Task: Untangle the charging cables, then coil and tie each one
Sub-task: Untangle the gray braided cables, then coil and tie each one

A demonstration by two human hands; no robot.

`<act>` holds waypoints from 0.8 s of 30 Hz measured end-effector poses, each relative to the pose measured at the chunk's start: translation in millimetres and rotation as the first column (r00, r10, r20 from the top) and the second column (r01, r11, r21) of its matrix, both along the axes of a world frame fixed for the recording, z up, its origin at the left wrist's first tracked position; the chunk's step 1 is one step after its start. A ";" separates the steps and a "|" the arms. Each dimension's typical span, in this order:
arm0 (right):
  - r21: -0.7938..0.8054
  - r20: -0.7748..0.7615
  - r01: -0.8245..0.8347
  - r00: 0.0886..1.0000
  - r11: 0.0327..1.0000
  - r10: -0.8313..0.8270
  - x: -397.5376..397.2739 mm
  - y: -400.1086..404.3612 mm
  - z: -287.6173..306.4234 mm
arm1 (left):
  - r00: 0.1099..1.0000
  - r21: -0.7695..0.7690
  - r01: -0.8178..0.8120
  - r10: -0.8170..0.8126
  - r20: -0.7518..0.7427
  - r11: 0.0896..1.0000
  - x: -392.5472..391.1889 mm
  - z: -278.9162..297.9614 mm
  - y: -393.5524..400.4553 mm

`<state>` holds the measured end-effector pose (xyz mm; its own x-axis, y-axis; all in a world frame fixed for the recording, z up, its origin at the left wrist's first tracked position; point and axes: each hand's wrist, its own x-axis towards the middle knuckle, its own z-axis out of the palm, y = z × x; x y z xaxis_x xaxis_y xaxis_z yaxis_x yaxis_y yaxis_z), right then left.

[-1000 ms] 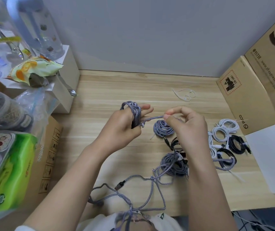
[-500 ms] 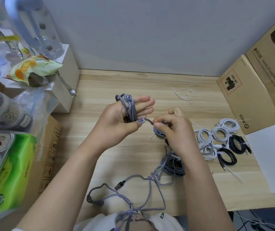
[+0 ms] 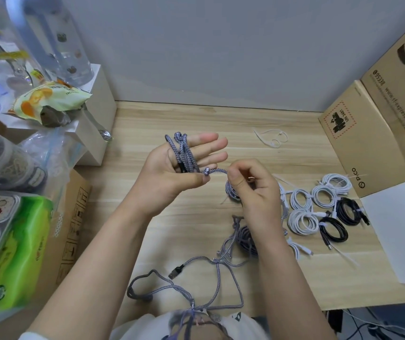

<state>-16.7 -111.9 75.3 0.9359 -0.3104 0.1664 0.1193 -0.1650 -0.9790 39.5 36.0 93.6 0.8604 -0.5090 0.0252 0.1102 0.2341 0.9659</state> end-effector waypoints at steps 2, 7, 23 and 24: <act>0.101 -0.090 0.005 0.996 0.995 0.005 1.6 3.8 4.3 | 1.000 -0.015 -0.005 0.005 0.006 1.000 -1.3 0.5 -2.4; 0.429 -0.401 -0.086 0.874 0.899 0.275 4.3 6.9 5.5 | 0.998 -0.034 0.057 -0.057 0.015 0.998 -4.7 0.8 -5.7; 0.646 -0.359 -0.307 0.685 0.699 0.633 -12.8 17.3 27.9 | 0.929 0.417 0.135 -0.261 0.263 0.899 10.9 -16.3 9.7; 0.609 -0.376 -0.337 0.675 0.718 0.635 -14.8 17.3 32.3 | 0.920 0.463 0.101 -0.260 0.294 0.880 11.1 -18.4 9.5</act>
